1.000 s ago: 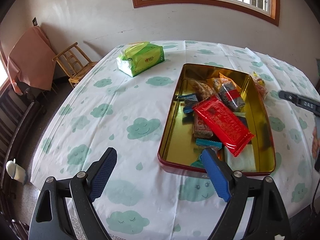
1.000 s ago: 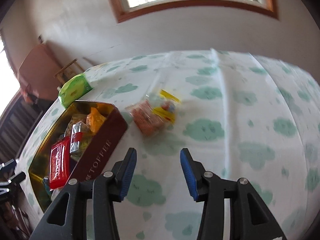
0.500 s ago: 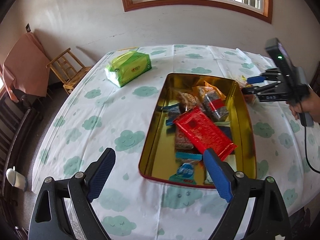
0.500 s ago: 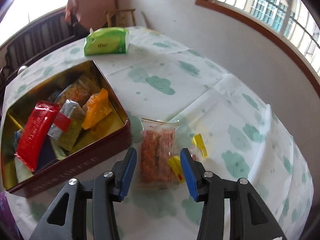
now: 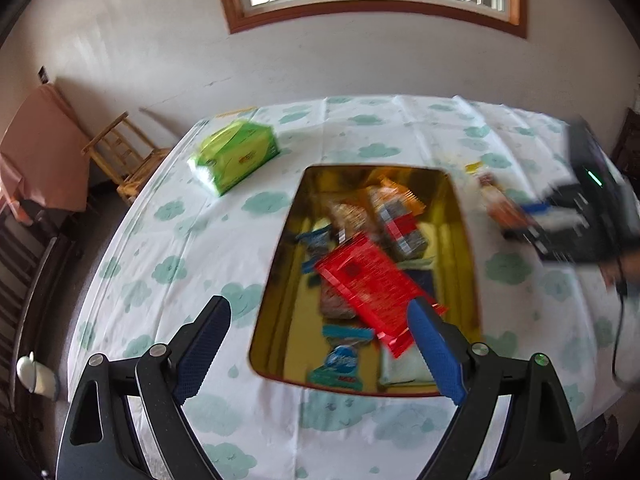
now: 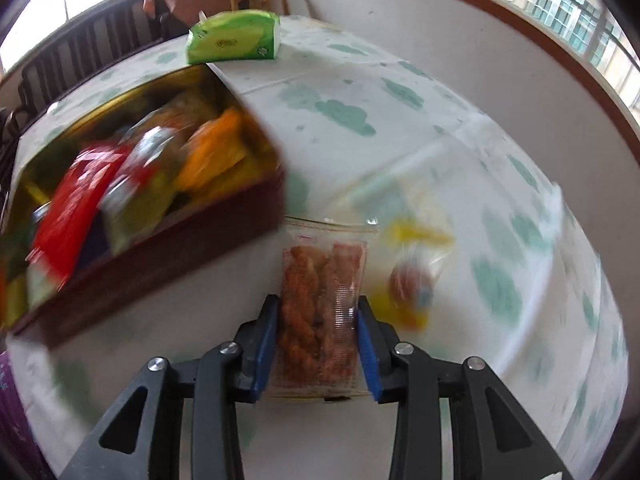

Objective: Organize snacks
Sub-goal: 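Grasp the clear bag of orange snacks with the right gripper, then grasp the yellow-wrapped candy with the left gripper while right holds the orange bag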

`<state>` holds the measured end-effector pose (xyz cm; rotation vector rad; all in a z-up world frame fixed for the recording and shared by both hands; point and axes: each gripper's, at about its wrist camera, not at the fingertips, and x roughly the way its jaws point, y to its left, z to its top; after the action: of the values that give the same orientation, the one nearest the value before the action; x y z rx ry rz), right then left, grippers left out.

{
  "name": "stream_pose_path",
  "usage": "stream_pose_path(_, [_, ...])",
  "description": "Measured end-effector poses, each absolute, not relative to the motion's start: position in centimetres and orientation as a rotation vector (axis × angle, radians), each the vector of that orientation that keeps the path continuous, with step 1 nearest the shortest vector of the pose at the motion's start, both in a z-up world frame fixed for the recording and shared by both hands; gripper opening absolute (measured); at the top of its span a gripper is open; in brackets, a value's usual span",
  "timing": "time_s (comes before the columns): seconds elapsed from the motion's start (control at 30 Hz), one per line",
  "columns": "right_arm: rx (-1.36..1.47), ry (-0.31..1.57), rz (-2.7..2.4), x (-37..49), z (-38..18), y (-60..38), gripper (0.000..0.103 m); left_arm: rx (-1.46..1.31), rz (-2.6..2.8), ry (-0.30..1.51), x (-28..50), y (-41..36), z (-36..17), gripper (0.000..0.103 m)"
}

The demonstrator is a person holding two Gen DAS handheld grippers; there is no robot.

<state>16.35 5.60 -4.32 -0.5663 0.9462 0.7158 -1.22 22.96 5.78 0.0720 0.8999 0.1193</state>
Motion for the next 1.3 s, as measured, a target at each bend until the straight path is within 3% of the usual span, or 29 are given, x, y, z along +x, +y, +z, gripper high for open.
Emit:
stream_pose_path(0.2, [-0.282,0.91,0.46,10.1,-3.4,-8.1,0.037,0.096,-0.056,0.903,1.9,18.6,8.3,0.088])
stream_pose_path(0.47, [0.036,0.903,0.099,9.0,-4.9,-23.3,0.037,0.061,-0.338,0.975,9.9,10.0,9.1,0.088])
stream_pose_path(0.67, [0.081,0.861,0.066,9.1,-5.9,-24.7,0.037,0.065,-0.359,1.094,17.2,4.4,5.6,0.088])
stream_pose_path(0.9, [0.143,0.853,0.116,9.2,-5.8,-25.2,0.037,0.029,-0.268,1.175,23.1,4.3,1.5,0.085])
stream_pose_path(0.97, [0.149,0.853,0.13,9.2,-5.8,-25.1,0.037,-0.016,-0.258,1.214,24.1,4.7,0.2,0.081])
stream_pose_path(1.03, [0.159,0.852,0.145,9.1,-5.8,-25.2,0.037,-0.043,-0.237,1.25,24.7,4.8,-1.1,0.065])
stream_pose_path(1.07, [0.166,0.851,0.149,9.1,-5.8,-25.3,0.037,-0.045,-0.233,1.263,24.9,4.7,-1.5,0.062])
stream_pose_path(1.3, [0.204,0.846,0.168,9.1,-5.8,-25.7,0.037,-0.051,-0.181,1.313,25.5,4.1,-3.8,0.06])
